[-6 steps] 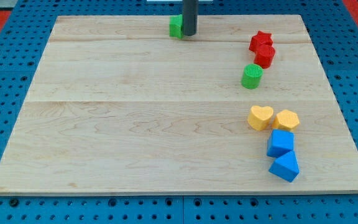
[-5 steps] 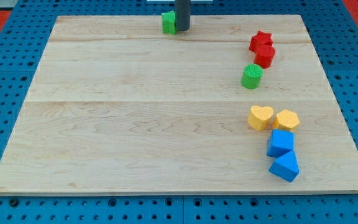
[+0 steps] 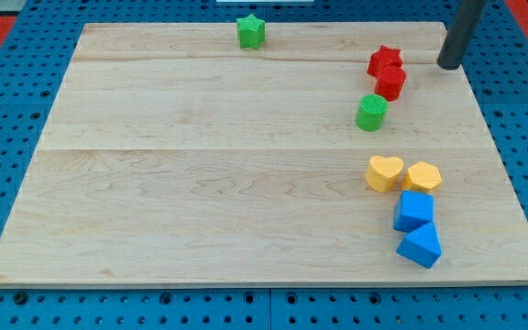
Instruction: Slide the red star below to the green star
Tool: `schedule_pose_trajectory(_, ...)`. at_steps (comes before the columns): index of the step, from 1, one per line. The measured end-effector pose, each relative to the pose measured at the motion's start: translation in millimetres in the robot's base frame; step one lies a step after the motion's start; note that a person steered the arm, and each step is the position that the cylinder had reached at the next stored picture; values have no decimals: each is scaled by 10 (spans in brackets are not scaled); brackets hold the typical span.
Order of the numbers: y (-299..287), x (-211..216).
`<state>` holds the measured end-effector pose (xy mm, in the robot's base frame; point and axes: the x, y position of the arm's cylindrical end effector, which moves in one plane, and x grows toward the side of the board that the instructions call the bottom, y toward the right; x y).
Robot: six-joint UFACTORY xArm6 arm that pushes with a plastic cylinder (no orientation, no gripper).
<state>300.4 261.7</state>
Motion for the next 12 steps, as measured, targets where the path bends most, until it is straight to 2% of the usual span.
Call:
schedule_pose_trajectory(2,-339,141)
schedule_pose_trajectory(5,-921,-293)
schedule_pose_trajectory(9,-1998,-312)
schedule_pose_trajectory(12,-2157,-126)
